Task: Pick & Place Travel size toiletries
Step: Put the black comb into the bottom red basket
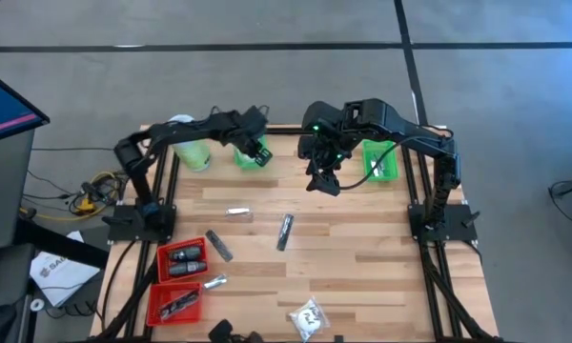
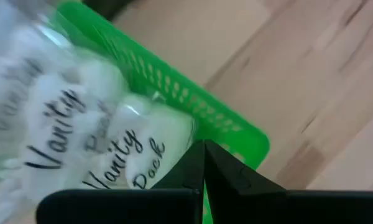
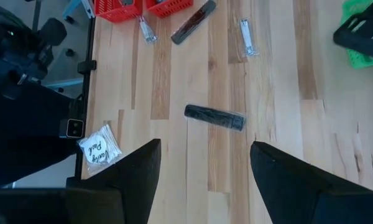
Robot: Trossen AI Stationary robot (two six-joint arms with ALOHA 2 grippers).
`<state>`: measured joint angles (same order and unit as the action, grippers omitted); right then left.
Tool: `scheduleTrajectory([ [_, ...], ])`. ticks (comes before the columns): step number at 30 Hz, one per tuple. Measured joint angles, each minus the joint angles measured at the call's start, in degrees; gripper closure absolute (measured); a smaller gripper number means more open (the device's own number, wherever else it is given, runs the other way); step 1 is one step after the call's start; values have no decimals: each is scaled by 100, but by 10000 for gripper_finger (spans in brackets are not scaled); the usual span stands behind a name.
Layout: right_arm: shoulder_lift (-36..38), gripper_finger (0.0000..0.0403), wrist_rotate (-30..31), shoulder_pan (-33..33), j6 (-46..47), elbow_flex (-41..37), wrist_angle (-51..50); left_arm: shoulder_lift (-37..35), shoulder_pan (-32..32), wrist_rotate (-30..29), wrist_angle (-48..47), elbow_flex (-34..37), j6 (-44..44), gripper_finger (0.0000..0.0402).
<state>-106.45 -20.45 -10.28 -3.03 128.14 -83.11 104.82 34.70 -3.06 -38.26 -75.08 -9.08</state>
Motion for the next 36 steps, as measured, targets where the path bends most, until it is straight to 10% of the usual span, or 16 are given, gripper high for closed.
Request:
scheduleTrajectory([
  [19, 0, 165, 2, -77, -202, 0, 2, 592, -179, -1119, -1017, -289, 280, 401],
  [28, 0, 165, 2, -114, -156, 0, 4, 717, -217, -2590, -890, -279, 284, 401],
  [36, -2, 165, 3, -114, -146, 0, 4, 135, -340, -2320, -694, -281, 265, 401],
])
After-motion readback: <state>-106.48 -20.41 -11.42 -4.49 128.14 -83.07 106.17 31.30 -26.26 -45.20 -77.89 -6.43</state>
